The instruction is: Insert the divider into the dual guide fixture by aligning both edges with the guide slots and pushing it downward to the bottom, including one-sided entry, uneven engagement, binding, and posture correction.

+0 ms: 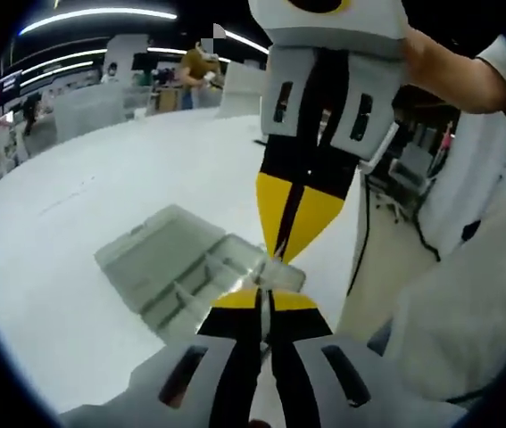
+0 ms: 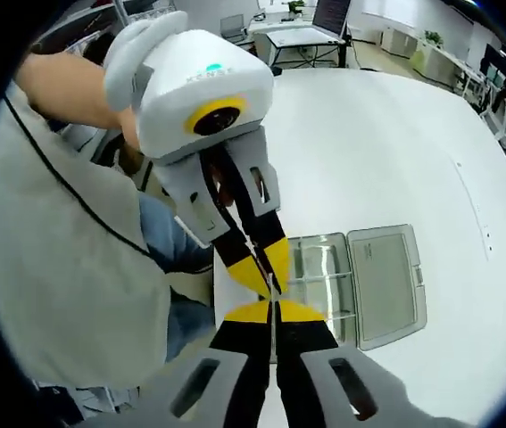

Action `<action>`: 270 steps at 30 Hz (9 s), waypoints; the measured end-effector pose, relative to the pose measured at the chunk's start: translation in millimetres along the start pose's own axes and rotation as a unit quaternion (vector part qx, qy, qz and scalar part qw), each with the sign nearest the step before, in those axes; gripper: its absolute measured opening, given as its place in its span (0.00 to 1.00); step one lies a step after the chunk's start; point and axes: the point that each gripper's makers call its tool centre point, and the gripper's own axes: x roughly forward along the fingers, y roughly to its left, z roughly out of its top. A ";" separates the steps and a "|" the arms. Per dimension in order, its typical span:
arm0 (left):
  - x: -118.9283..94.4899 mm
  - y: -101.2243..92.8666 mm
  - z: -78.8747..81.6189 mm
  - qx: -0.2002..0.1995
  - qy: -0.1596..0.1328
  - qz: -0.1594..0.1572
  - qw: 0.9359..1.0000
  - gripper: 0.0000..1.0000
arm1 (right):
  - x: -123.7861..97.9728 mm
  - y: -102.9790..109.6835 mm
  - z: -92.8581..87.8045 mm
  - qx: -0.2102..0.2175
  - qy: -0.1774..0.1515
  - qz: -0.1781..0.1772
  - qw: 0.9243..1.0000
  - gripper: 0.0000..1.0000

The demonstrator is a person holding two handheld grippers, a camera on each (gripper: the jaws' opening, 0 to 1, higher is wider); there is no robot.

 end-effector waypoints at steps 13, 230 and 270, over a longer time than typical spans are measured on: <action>-6.2 13.0 1.5 -0.002 -0.011 0.033 0.999 0.15 | 0.8 -10.1 1.1 0.006 0.010 -0.006 1.000 0.00; -22.1 21.2 -20.3 -0.002 0.000 0.108 0.994 0.82 | 91.2 -37.1 -37.5 -0.074 0.085 -0.049 0.992 0.00; -25.8 18.2 -34.5 0.003 0.028 0.104 0.994 0.81 | 99.1 -41.3 -40.5 -0.005 0.015 -0.067 0.998 0.06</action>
